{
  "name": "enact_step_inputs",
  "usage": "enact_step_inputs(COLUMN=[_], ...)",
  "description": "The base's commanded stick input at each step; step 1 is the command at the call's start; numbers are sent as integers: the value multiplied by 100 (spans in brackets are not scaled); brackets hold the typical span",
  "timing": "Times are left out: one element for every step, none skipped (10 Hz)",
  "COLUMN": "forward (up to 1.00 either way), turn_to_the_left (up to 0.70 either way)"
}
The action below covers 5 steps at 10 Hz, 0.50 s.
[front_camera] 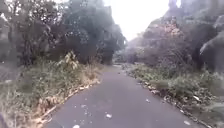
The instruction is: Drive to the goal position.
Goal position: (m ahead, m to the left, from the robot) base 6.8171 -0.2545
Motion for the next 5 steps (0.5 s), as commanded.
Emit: enact_step_inputs(forward=[60,60,60,60,60], turn_to_the_left=[-9,-10,-10,-11,-12])
